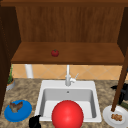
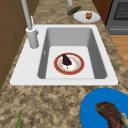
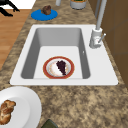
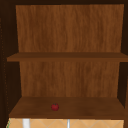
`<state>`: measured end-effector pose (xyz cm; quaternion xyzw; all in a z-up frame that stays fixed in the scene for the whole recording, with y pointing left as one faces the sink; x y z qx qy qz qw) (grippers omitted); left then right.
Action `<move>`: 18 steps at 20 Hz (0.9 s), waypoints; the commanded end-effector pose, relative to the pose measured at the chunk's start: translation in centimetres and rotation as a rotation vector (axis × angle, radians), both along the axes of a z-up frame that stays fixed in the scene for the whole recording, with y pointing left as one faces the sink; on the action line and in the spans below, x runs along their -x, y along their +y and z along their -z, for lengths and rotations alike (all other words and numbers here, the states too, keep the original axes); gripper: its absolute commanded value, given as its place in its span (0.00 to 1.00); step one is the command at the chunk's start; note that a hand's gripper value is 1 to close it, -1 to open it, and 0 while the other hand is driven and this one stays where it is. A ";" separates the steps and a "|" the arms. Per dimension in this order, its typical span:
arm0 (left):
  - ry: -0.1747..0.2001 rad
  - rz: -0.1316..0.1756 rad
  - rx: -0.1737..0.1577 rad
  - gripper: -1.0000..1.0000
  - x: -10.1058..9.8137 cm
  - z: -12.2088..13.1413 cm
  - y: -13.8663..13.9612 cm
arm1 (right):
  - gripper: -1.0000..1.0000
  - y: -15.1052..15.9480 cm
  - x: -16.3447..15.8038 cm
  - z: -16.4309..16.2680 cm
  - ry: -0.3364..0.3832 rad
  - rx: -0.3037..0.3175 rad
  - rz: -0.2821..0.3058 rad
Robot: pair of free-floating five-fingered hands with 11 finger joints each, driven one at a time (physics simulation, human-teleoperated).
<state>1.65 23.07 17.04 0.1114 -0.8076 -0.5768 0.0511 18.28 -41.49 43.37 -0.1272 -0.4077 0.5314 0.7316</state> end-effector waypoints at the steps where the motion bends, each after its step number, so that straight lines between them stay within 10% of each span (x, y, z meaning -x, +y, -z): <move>1: 0.000 0.000 0.000 0.50 0.0 0.0 0.0 | 0.00 2.0 -0.4 -1.2 0.051 0.000 0.047; 9: 0.000 0.000 0.000 0.50 0.0 0.0 0.0 | 0.00 1.2 0.9 0.2 0.035 0.040 0.040; 18: 0.000 0.000 0.000 0.50 0.0 0.0 0.0 | 0.00 -0.5 2.9 -5.7 0.029 0.087 0.107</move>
